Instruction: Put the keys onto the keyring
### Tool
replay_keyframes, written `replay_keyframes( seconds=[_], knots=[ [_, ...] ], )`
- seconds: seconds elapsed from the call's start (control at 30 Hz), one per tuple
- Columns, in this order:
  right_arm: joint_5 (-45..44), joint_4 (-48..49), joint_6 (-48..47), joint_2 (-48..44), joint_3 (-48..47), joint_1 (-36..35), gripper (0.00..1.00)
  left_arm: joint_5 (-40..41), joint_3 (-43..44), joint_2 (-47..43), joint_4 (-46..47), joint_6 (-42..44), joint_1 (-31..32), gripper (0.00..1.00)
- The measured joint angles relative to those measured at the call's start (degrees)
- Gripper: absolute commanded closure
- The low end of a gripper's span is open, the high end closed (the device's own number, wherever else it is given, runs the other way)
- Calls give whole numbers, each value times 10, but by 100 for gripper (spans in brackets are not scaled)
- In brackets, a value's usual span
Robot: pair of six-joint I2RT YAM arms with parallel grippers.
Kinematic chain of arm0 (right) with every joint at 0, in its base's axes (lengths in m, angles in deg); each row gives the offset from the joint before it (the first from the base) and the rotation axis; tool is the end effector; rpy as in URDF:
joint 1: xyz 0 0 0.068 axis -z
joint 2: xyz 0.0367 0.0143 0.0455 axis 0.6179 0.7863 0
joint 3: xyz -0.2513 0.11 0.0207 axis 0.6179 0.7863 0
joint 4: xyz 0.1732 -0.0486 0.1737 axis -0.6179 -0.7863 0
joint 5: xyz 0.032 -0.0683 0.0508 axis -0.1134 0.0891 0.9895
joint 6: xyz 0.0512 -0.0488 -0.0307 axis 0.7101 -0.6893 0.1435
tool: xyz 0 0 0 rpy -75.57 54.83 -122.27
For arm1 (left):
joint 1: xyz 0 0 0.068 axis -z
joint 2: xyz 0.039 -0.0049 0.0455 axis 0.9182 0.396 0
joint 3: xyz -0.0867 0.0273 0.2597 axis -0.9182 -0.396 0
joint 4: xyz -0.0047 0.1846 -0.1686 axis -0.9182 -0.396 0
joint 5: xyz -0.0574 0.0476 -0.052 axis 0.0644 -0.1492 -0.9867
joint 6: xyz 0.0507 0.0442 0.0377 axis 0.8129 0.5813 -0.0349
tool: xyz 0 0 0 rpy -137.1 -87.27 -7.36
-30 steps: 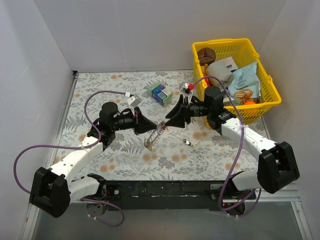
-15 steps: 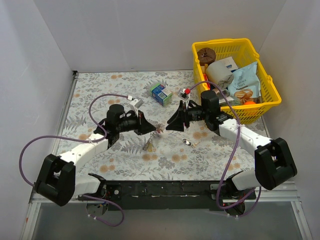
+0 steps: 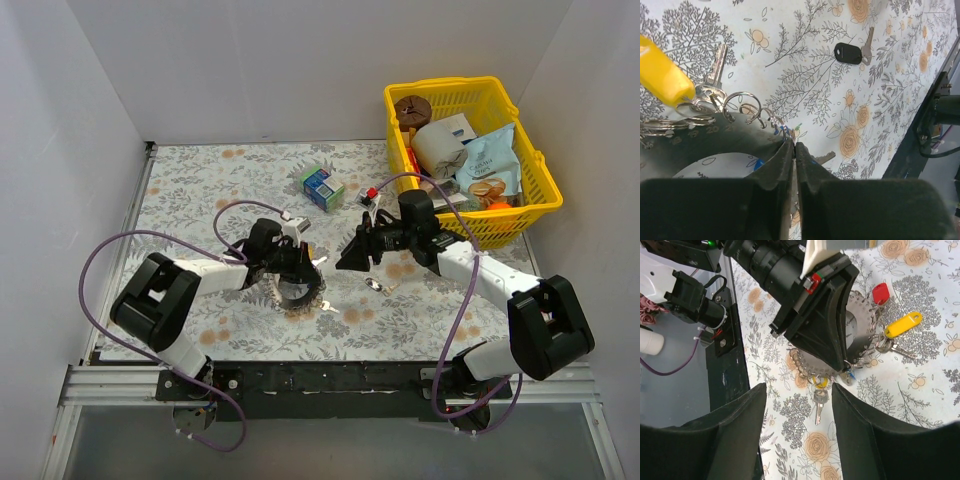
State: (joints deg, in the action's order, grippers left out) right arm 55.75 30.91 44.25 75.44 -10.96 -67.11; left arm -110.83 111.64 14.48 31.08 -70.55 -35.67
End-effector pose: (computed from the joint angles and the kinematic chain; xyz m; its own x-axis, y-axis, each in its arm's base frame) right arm 0.2442 0.1924 0.2509 -0.5136 -0.1677 -0.8415 -0.8464 0.2598 0.4648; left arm 0.2482 -0.1911 0.1439 -0.9633 -0.2625 -0.0556 -0.1043 0.5571 -0.8239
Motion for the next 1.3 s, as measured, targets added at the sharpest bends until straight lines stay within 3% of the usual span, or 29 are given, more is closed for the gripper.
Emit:
replay_keyframes(
  seconds=[0.1,0.17,0.2,0.37,0.43,0.7,0.93,1.3],
  knots=[
    [-6,-8,-4,0,3,0,30,0,-2,-5,7,2,0,46],
    [-11,-10,-5,0,3,0,25,-3,-9,-19,13,5,0,34],
    [-16,-11,-5,0,3,0,23,-3,-19,-33,18,2,0,22],
    [-39,-13,-5,0,3,0,10,14,-56,-130,30,-10,0,6],
    [-50,-13,-4,2,3,0,8,25,-58,-158,36,-18,-3,2],
    [-77,-17,-2,47,1,0,7,50,-58,-178,42,-57,-50,2],
    [-82,-22,12,89,-3,0,14,65,-64,-191,37,-90,-96,2],
    [-77,-21,32,148,-56,-3,22,23,-91,-190,51,-129,-154,2]
  ],
)
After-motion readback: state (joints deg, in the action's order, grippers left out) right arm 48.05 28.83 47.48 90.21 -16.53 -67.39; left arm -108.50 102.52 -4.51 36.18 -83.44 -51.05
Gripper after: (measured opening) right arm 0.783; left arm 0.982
